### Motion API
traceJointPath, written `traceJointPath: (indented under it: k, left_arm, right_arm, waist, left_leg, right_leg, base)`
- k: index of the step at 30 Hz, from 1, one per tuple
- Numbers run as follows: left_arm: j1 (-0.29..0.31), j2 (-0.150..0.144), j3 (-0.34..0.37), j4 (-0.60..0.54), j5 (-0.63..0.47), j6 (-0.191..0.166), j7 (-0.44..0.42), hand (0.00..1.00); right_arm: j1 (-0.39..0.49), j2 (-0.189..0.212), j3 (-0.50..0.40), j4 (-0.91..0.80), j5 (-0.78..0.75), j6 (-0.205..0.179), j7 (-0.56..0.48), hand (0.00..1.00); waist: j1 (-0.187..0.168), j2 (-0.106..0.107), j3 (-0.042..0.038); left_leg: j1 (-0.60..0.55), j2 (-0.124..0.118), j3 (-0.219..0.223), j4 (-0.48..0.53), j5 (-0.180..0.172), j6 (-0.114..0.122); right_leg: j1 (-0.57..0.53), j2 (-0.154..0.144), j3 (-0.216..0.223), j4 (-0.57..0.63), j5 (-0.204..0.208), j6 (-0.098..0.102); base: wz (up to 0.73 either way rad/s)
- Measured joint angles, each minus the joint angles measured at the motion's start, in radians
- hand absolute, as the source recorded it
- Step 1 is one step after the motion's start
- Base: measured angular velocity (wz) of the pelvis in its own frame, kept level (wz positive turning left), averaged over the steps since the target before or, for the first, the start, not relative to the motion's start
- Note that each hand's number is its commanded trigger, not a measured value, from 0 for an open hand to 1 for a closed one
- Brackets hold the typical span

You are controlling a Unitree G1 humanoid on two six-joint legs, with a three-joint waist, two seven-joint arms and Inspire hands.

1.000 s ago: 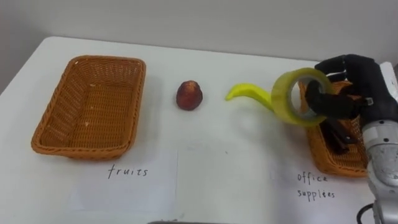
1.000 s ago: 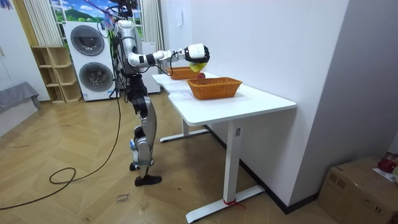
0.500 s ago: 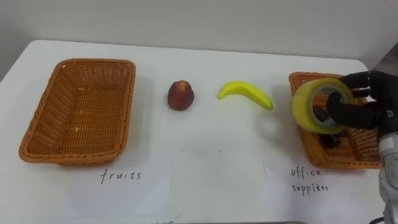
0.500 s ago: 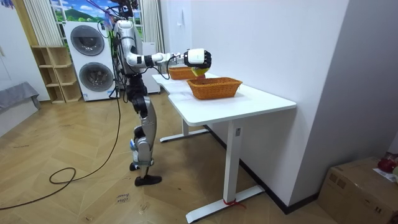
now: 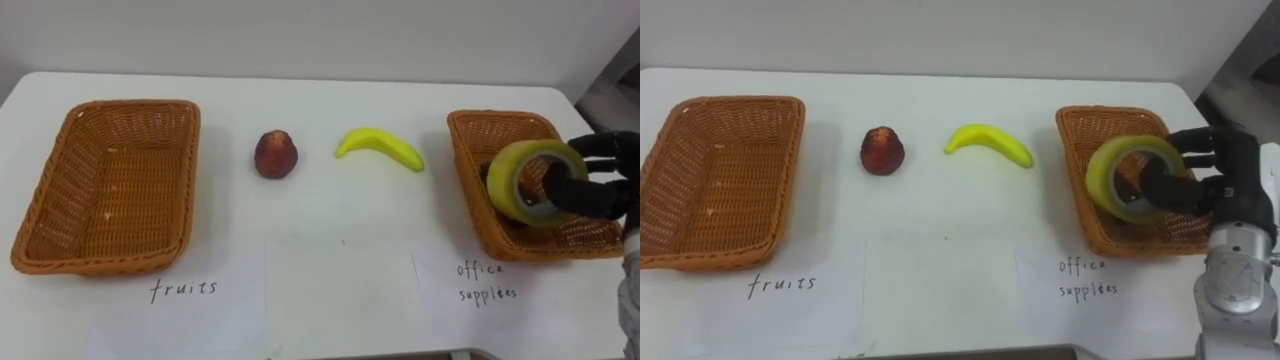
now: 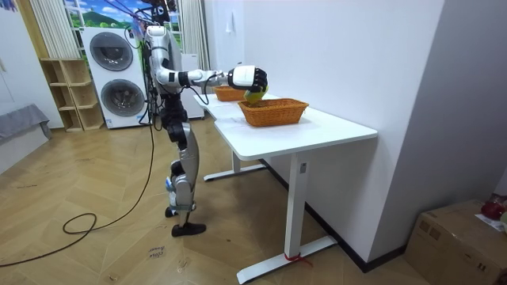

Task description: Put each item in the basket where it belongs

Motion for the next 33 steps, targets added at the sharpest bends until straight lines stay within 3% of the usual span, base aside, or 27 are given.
traceJointPath:
  k: [8,16,17,19,20,21,33]
  left_arm:
    - [0.001,0.000,0.018,-0.001,0.000,0.000,0.000,0.00]
    - [0.005,0.000,0.018,-0.006,0.000,0.000,0.000,0.00]
    - [0.006,0.000,0.018,-0.008,0.000,0.000,0.000,0.00]
    - [0.007,0.000,0.018,-0.009,0.000,0.000,0.000,0.00]
    - [0.007,0.000,0.018,-0.009,0.000,0.000,0.000,0.00]
    - [0.007,0.000,0.018,-0.009,0.000,0.000,0.000,0.00]
    - [0.007,0.000,0.014,-0.007,-0.003,-0.002,0.001,0.00]
  right_arm:
    - [0.018,0.000,0.000,0.000,0.001,0.000,-0.015,1.00]
    - [0.021,0.000,-0.001,0.000,0.002,0.000,-0.015,0.99]
    - [0.021,0.000,-0.001,0.000,0.002,0.000,-0.015,0.91]
    - [0.021,0.000,-0.001,0.000,0.002,0.000,-0.015,0.63]
    - [0.021,0.000,-0.001,0.000,0.002,0.000,-0.015,0.39]
    - [0.021,0.000,-0.001,0.000,0.002,0.000,-0.014,0.00]
    - [0.021,-0.001,-0.001,0.000,0.002,-0.002,-0.014,0.00]
  waist:
    - [0.002,-0.013,0.0027]
    - [0.001,-0.012,0.0013]
    - [0.001,-0.012,0.0011]
    - [0.001,-0.012,0.0007]
    - [0.001,-0.013,0.0004]
    - [0.001,-0.013,0.0003]
    - [0.008,0.003,-0.0067]
  left_leg:
    - [0.000,0.000,0.002,0.005,0.000,0.000]
    - [0.000,0.000,0.002,0.005,0.000,0.000]
    - [0.000,0.000,0.002,0.005,0.000,0.000]
    - [0.000,0.000,0.002,0.006,0.000,0.000]
    - [0.000,0.000,0.002,0.006,0.000,0.000]
    - [0.000,0.000,0.002,0.006,0.000,0.000]
    - [0.004,0.002,0.011,0.005,0.000,0.000]
  right_leg:
    - [-0.001,0.000,0.001,0.004,0.000,0.000]
    - [-0.001,0.000,0.001,0.006,0.000,0.000]
    - [-0.001,-0.001,0.000,0.006,0.000,0.000]
    - [-0.001,-0.001,0.000,0.006,0.000,0.000]
    - [-0.001,-0.001,0.000,0.006,0.000,0.000]
    - [-0.001,-0.001,0.001,0.006,0.000,0.000]
    - [-0.002,0.002,0.012,0.008,0.000,-0.001]
  base:
    - [0.00]
    - [0.00]
    - [0.00]
    - [0.00]
    - [0.00]
    - [0.00]
    - [-0.02]
